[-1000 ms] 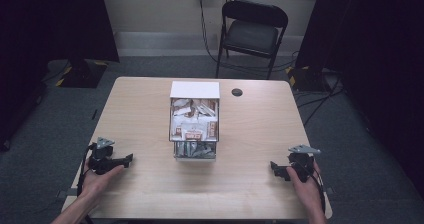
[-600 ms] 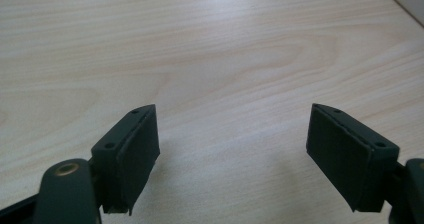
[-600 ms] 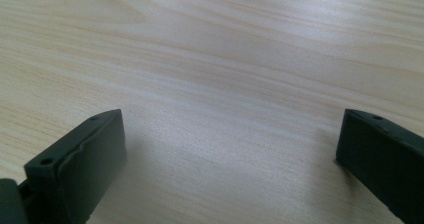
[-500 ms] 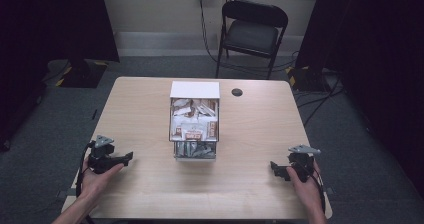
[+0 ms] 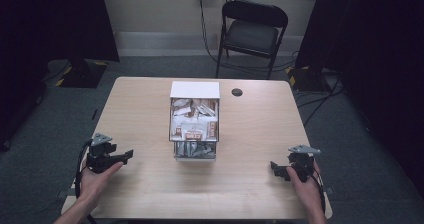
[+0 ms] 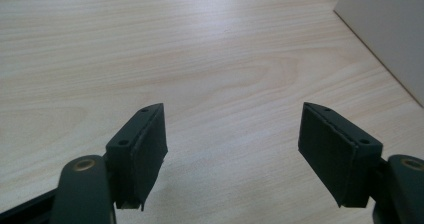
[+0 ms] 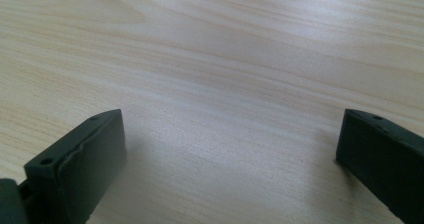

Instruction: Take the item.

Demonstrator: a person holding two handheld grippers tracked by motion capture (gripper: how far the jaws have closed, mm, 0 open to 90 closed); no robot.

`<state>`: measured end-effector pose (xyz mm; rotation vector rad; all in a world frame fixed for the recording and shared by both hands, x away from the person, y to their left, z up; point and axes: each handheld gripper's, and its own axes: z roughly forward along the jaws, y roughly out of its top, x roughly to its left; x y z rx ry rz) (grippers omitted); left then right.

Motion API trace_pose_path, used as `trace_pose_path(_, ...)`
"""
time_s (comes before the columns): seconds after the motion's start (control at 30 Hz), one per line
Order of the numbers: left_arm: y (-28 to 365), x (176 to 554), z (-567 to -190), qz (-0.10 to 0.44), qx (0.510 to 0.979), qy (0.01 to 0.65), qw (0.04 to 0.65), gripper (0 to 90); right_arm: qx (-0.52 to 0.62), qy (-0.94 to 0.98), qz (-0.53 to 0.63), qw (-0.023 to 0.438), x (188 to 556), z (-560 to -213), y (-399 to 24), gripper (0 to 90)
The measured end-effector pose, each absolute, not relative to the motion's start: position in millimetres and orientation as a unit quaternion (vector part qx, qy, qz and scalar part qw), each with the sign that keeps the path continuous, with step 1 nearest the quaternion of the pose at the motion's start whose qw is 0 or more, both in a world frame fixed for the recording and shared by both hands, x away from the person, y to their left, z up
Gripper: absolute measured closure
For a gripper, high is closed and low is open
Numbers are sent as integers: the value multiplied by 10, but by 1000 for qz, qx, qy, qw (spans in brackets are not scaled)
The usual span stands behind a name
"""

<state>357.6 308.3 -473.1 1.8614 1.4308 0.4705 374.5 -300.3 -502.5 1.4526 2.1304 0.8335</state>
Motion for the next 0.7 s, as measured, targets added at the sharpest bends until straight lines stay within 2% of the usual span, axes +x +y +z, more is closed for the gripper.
trace_pose_path(0.63,3033,3493,-4516,181,724,518,417,307,523,768,301,214,3745,-5025,-3003,0)
trace_pose_path(0.7,3022,3479,-4477,180,723,516,424,333,524,768,301,214,3747,-5025,-3003,0)
